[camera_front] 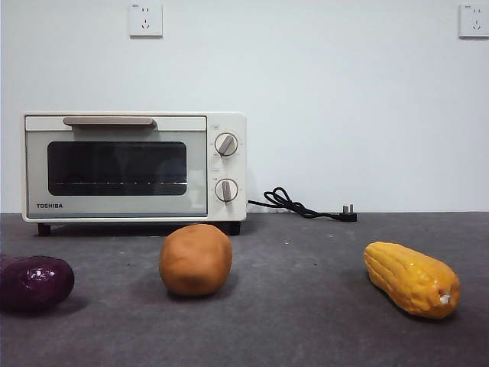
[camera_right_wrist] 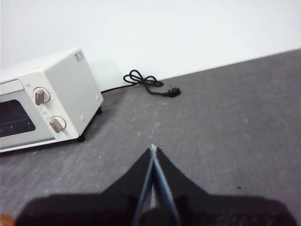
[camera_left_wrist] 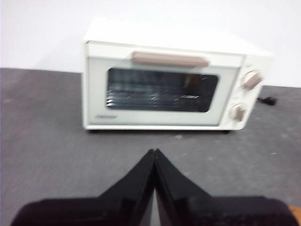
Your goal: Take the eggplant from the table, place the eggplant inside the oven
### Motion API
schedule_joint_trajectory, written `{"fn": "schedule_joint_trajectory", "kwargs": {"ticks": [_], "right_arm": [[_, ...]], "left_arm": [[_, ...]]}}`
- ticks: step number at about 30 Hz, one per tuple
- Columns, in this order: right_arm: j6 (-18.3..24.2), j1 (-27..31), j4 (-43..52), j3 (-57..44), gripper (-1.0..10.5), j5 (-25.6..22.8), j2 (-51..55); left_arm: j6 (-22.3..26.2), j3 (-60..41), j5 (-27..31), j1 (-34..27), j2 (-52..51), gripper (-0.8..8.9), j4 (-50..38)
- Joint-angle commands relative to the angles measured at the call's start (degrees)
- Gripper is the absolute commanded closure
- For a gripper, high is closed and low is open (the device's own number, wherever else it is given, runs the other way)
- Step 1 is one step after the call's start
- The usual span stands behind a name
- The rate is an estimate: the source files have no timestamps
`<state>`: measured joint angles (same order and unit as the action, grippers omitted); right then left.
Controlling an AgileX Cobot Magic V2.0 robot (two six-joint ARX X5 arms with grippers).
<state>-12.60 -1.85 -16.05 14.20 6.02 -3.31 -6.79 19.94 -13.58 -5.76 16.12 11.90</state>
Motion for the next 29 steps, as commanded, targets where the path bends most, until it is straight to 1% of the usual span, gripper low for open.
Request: {"fn": "schedule_joint_trajectory", "kwargs": {"ticks": [1,6,11,15,20,23,29], "right_arm": [[-1.31,-0.02,-2.58,4.11,9.6,0.04,-2.16],[-0.24,-0.02,-7.91,12.85,9.6,0.55,-8.66],[2.12,-0.02,-11.74,22.38,9.6,4.00,-16.57],[3.56,-0.02,-15.82,30.64,9.6,7.78,-23.80],[6.95,-0.02,-21.68,40.72,9.6,13.33,-32.70],[8.04,-0.02,-24.96,47.04,9.6,17.97,-37.97],[8.35,-0.09,-28.28,57.46,9.6,24.44,-45.51]], "left_arm": [[-0.59,3.61,-1.92,0.20,3.82,8.19,-0.35],[-0.61,11.30,-4.50,0.20,10.91,8.19,1.07],[-0.52,19.71,-4.76,0.26,16.81,8.19,5.79],[-0.22,26.82,-4.87,1.62,20.79,8.19,9.75],[2.51,35.52,-4.83,4.72,25.33,8.19,14.27],[2.80,40.59,-4.85,6.54,28.04,8.19,16.02],[4.04,48.13,-4.83,8.81,32.02,8.19,18.62]]}}
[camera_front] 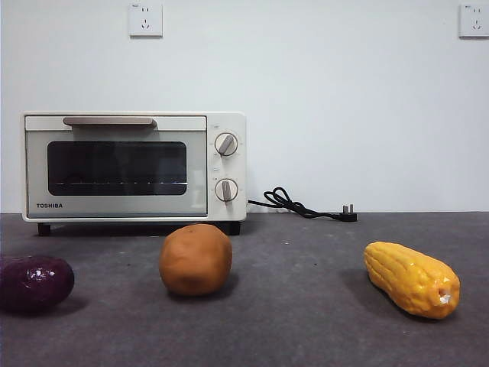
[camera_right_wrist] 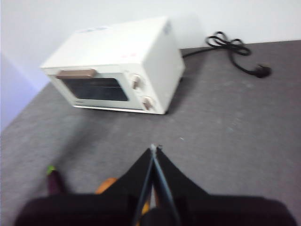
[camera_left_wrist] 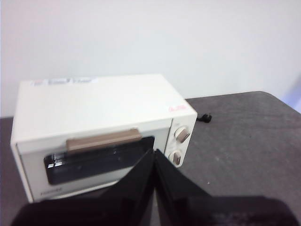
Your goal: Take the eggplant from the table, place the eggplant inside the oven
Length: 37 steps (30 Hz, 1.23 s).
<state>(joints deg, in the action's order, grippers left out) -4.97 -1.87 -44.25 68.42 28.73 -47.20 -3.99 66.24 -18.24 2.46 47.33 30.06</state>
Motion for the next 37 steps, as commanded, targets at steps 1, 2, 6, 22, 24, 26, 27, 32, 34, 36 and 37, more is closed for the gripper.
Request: {"fn": "schedule_joint_trajectory", "kwargs": {"ticks": [1,2,6,22,24,26,27,32,34,36,37], "right_arm": [[0.72,-0.07,-0.44,5.11,9.6,2.54,-2.80],[0.70,-0.07,-0.90,6.97,9.6,3.02,-3.89],[0.72,-0.83,-3.48,13.07,9.5,4.22,-6.95],[1.11,-6.36,-6.67,17.66,5.1,13.09,-10.10],[0.94,-6.78,-6.82,17.66,4.6,13.07,-10.10],[0.63,-7.28,-6.84,17.66,4.3,13.09,-10.08],[0.57,-7.54,-6.84,17.66,4.3,13.18,-10.10],[0.50,-9.22,-7.43,17.64,4.3,13.29,-10.10],[0.52,-9.94,-8.35,17.66,4.3,13.27,-10.10],[0.59,-10.62,-9.29,17.66,4.3,13.25,-10.10],[0.68,-10.97,-9.73,17.64,4.3,13.27,-10.10]], "left_arm": [[1.31,2.95,-0.17,0.87,1.49,8.19,0.87],[1.51,3.85,-0.17,1.11,2.03,8.19,1.20],[1.66,5.99,-0.20,1.64,3.76,8.19,2.05],[4.22,6.10,-0.15,1.66,8.09,8.19,1.25],[4.24,6.10,-0.15,1.66,9.31,8.19,0.63],[4.87,6.08,-0.15,1.66,10.73,8.19,-0.17],[5.42,6.10,-0.15,1.66,11.45,8.19,-0.61],[6.16,6.10,0.26,1.49,16.41,8.19,-3.80],[6.23,6.10,0.26,1.14,18.73,8.19,-5.53],[6.43,6.10,0.26,0.79,21.16,8.19,-7.08],[6.80,6.10,0.26,0.70,22.43,8.19,-7.80]]}}
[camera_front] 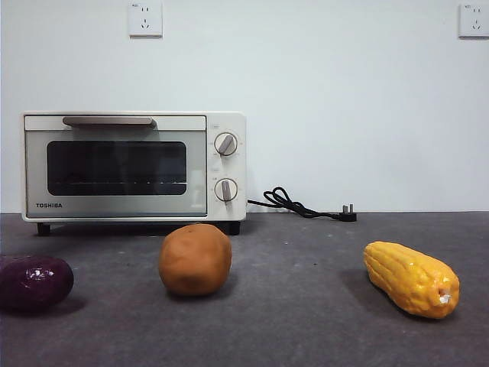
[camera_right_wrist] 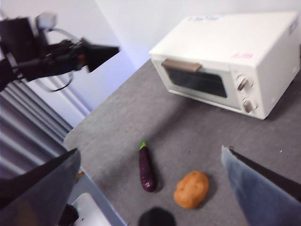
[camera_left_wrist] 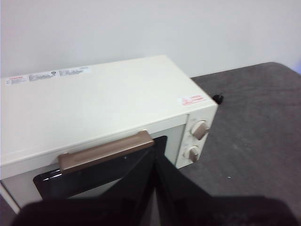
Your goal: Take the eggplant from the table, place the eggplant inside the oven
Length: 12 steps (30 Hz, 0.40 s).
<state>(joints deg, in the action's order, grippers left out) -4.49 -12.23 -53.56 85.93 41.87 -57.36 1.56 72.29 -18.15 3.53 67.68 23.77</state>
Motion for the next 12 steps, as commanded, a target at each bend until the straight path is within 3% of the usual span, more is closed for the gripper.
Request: {"fn": "schedule_joint_trajectory", "kwargs": {"ticks": [1,12], "right_arm": [[0.24,-0.96,-0.72,0.15,4.3,0.13,0.07],[0.26,-4.17,-2.10,0.13,4.3,0.17,-0.57]], "left_arm": [[1.62,0.04,0.17,-0.48,3.39,8.19,-2.34],[3.78,0.09,0.17,-2.64,15.15,8.19,-8.98]]}}
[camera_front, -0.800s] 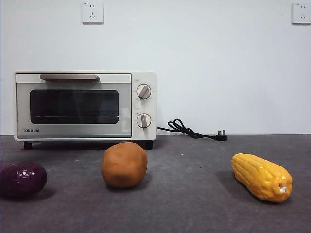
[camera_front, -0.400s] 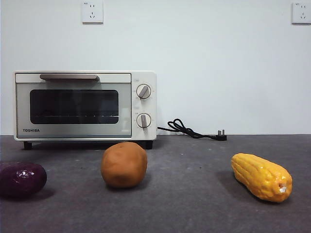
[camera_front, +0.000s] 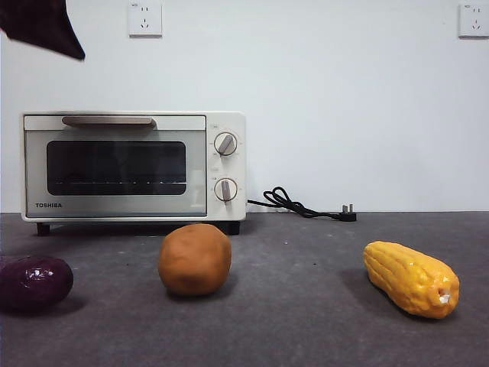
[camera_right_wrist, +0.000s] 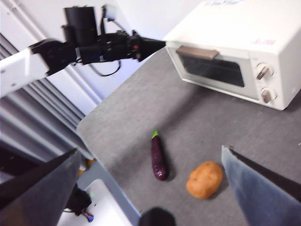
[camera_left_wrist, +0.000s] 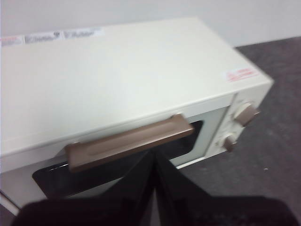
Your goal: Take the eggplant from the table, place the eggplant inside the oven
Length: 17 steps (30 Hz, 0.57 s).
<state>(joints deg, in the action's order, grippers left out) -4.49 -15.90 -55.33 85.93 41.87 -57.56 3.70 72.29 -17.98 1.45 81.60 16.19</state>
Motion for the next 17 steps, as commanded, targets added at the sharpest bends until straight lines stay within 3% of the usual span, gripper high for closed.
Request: {"fn": "schedule_joint_trajectory", "kwargs": {"ticks": [1,5,7,17], "right_arm": [[0.33,-0.72,-0.94,0.15,4.3,-0.04,-0.44],[1.44,-1.09,-2.73,0.15,4.3,-0.57,-0.74],[1.79,-1.14,-3.06,0.13,3.8,-0.94,-0.79],[1.95,-1.77,-3.02,0.15,3.7,-0.90,-1.51]], "left_arm": [[1.66,0.09,0.00,-0.87,1.95,8.19,-1.90],[1.92,0.09,0.00,-1.68,3.85,8.19,-4.07],[2.08,0.09,0.00,-2.03,4.44,8.19,-5.40],[2.86,0.09,0.00,-2.27,6.05,8.19,-9.05]]}}
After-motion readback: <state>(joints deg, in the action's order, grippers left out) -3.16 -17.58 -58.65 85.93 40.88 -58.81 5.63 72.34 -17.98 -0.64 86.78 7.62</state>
